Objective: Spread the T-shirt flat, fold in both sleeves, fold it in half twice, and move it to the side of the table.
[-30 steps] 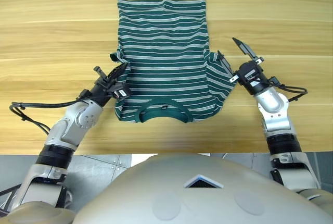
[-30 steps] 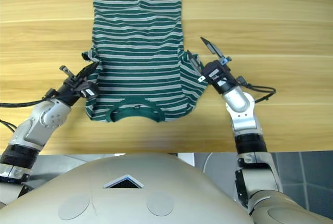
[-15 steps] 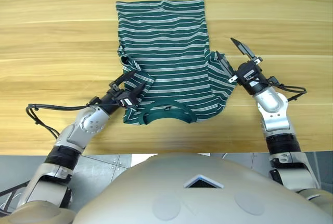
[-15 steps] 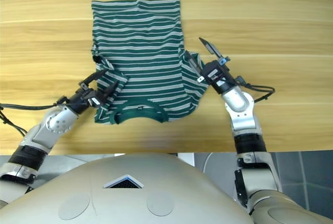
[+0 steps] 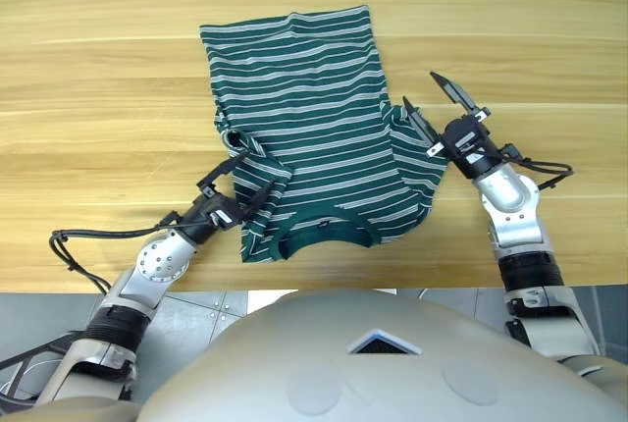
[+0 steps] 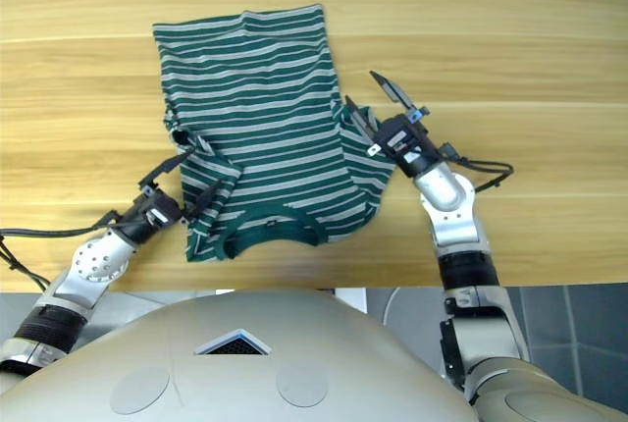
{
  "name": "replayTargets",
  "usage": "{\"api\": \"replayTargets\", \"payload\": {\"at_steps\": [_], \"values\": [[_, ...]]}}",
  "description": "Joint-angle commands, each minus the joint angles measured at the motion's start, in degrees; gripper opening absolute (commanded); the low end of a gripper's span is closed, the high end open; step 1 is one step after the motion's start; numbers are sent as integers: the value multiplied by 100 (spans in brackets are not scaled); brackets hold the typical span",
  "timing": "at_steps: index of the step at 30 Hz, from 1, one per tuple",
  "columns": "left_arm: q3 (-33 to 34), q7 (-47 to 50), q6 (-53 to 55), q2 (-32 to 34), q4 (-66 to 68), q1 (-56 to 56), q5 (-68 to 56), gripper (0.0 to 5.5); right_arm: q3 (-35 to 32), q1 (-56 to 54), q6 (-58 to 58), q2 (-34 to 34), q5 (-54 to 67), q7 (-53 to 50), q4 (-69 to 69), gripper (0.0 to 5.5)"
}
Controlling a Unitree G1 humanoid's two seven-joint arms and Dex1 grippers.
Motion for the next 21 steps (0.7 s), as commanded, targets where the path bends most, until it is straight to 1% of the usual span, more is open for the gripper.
{"api": "replayTargets", "payload": {"at_steps": [1,6,8,13,17,21], "values": [[52,-445,-136,-55,-14,92,-461,329,7,-56,77,-3,14,39,-55,238],[236,-829,-288,-220,216,118,-1053,329,7,-48,80,-19,22,43,-55,238],[114,-1171,-294,-230,202,231,-1283,329,-3,-46,86,-35,26,47,-65,238],[-159,-1835,-124,-413,527,383,-1314,329,-12,-59,105,-62,46,73,-79,238],[-224,-2226,-94,-523,704,377,-1358,329,-14,-80,130,-73,47,84,-74,238],[-88,-2315,-17,-542,1054,354,-1239,329,-15,-62,146,-77,49,92,-109,238]]}}
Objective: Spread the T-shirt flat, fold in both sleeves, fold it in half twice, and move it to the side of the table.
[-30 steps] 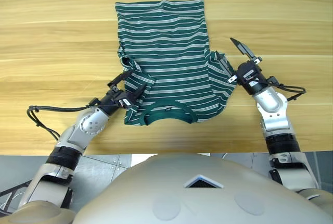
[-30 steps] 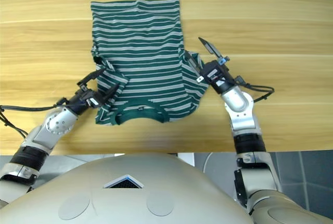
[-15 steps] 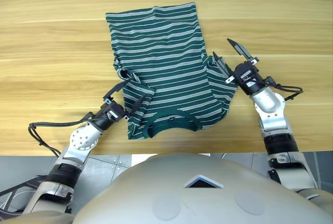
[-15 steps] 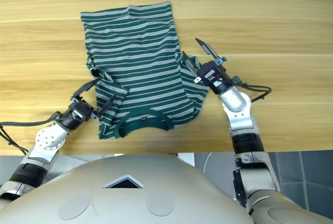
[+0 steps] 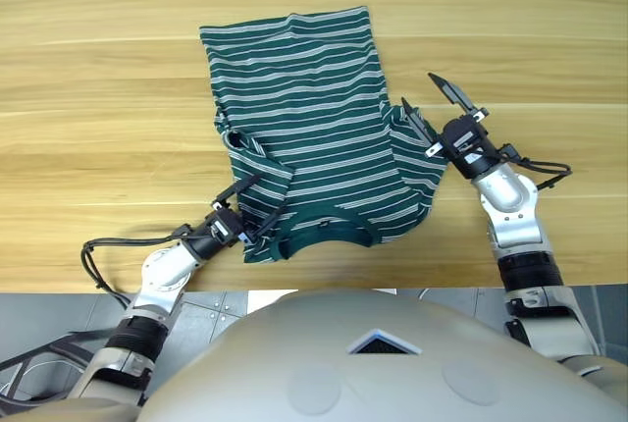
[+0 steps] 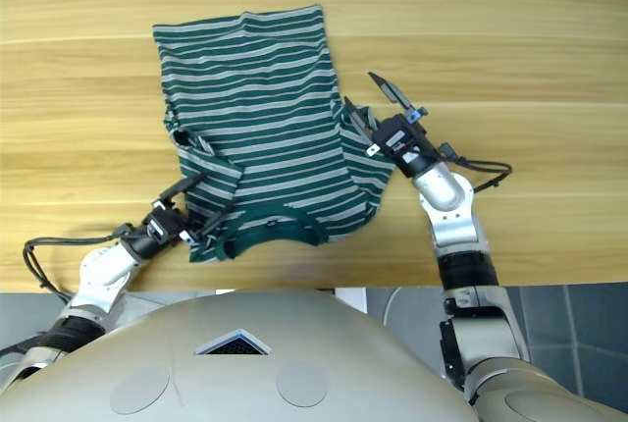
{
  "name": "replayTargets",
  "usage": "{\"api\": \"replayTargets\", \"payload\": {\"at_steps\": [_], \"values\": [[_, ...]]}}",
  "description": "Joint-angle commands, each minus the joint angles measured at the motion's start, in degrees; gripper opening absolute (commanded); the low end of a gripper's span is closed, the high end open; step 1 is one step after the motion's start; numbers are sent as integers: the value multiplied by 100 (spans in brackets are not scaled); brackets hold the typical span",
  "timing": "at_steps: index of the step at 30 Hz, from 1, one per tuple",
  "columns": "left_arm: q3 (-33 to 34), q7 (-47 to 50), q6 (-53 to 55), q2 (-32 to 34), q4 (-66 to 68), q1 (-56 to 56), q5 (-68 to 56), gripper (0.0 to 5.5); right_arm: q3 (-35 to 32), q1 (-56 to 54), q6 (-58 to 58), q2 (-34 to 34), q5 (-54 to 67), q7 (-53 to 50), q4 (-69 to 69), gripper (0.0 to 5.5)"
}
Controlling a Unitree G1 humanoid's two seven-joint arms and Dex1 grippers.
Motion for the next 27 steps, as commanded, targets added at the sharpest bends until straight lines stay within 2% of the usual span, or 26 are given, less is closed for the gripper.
{"api": "replayTargets", "payload": {"at_steps": [1,4,11,15,22,27], "values": [[108,-92,231,7,619,24,310,329,-32,-59,64,-68,44,74,-95,238],[193,-38,292,87,975,-92,626,329,-34,-67,82,-60,22,56,-111,238],[115,-87,468,517,841,-381,1571,329,-24,-127,92,-14,-28,0,-108,238],[545,55,108,659,423,-486,1142,329,-2,-133,75,49,-60,-59,-56,238],[1445,841,-259,-181,-649,-823,-79,329,10,-287,-60,126,-103,-160,290,238],[2319,2176,470,-561,35,-1343,969,329,-39,-332,-176,104,-88,-236,451,238]]}}
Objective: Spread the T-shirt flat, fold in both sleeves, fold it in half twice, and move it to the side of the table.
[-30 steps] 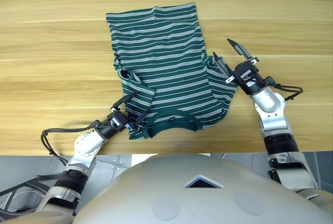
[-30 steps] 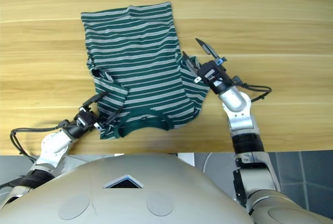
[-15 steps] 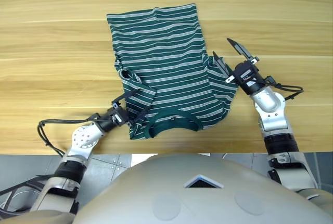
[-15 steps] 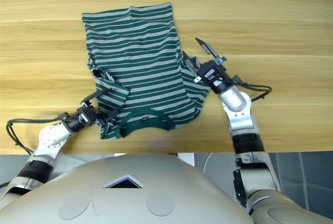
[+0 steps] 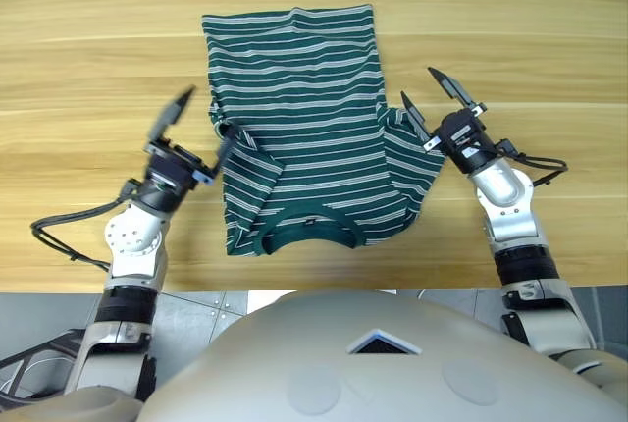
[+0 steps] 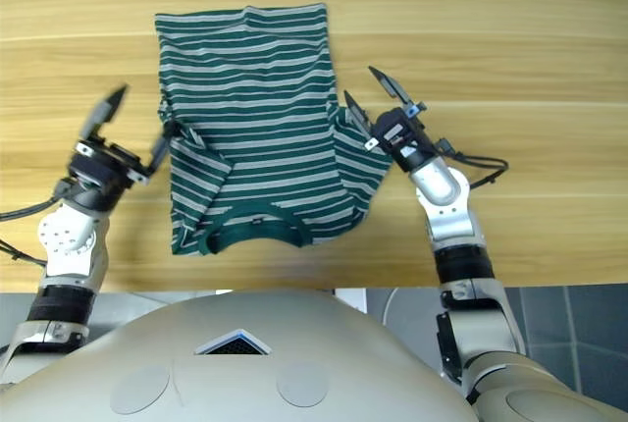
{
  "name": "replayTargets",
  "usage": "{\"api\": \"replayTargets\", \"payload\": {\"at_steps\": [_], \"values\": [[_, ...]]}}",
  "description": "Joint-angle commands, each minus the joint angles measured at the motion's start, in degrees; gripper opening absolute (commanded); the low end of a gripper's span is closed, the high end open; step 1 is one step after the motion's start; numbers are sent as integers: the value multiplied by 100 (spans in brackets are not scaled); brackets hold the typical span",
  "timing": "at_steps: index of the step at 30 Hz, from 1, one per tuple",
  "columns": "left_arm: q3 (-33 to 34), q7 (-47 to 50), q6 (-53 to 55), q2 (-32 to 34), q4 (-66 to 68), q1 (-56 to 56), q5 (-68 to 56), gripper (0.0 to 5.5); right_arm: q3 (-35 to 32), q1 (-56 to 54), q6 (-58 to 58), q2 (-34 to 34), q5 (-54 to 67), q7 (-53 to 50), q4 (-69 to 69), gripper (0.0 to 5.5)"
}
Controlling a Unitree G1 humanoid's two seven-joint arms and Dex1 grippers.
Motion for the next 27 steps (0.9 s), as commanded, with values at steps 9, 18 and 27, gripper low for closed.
{"api": "replayTargets", "payload": {"at_steps": [9,18,27], "values": [[33,1881,1592,-280,1306,-444,2353,329,-118,-220,-184,-6,20,-131,295,238],[-270,1763,1417,-253,762,-318,2523,329,-70,-280,-168,63,-11,-128,298,238],[-801,1632,1823,2,1261,-788,3361,329,-35,-244,-171,147,-63,-141,240,238]]}}
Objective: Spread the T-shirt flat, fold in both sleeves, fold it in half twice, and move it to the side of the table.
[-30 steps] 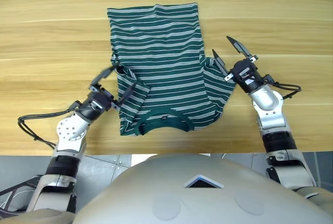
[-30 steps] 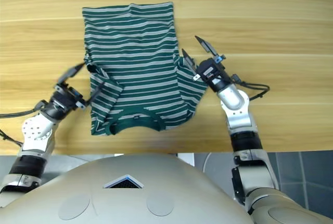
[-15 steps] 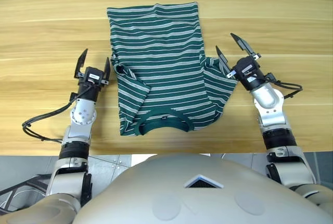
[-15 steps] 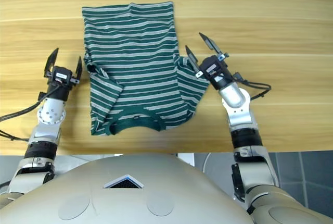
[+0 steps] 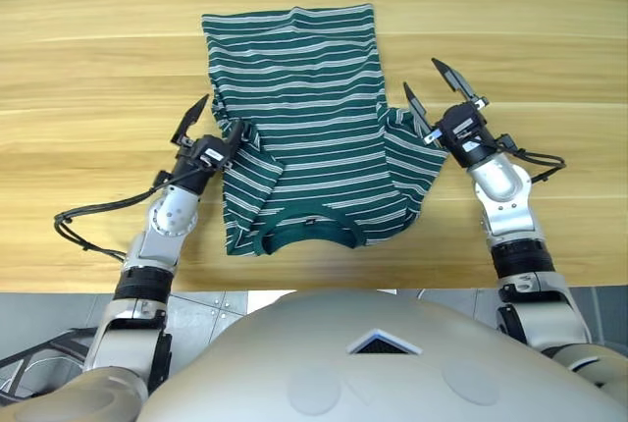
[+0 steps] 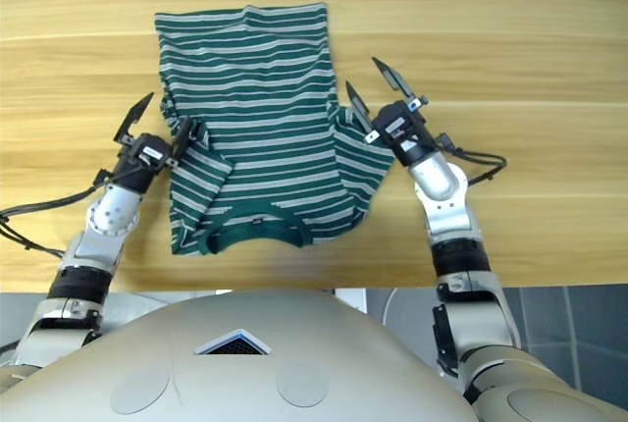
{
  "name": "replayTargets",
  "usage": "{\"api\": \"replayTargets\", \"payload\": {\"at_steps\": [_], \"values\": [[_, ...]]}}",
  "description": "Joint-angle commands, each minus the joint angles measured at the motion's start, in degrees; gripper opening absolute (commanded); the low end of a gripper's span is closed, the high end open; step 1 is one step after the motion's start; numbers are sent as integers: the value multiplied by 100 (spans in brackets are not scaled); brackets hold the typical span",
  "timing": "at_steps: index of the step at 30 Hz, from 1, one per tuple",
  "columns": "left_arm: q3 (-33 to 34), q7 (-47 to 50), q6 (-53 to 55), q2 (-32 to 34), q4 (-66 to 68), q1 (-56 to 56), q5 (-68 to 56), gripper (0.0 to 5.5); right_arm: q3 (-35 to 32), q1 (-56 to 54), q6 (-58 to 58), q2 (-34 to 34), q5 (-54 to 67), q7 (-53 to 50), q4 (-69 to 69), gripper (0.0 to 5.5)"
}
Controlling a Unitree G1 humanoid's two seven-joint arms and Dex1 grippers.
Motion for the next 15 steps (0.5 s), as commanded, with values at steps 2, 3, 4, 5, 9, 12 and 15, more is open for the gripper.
{"api": "replayTargets", "payload": {"at_steps": [2,3,4,5,9,12,15], "values": [[-225,-51,212,152,670,-403,283,329,-11,15,-8,7,-38,-38,-56,238],[-239,-13,213,161,815,-471,288,329,-20,53,-1,3,-34,-45,-90,238],[-261,24,204,159,949,-541,287,329,-23,83,0,1,-32,-49,-110,238],[-291,66,189,155,1080,-611,293,329,-21,109,-4,2,-36,-53,-121,238],[-401,40,108,219,1281,-700,256,329,-3,146,17,13,-34,-39,-176,238],[-529,-199,55,508,1072,-402,333,329,-39,214,22,-48,-42,-34,-289,238],[-533,-219,-34,745,701,-80,332,329,-136,267,35,-150,-68,-62,-482,238]]}}
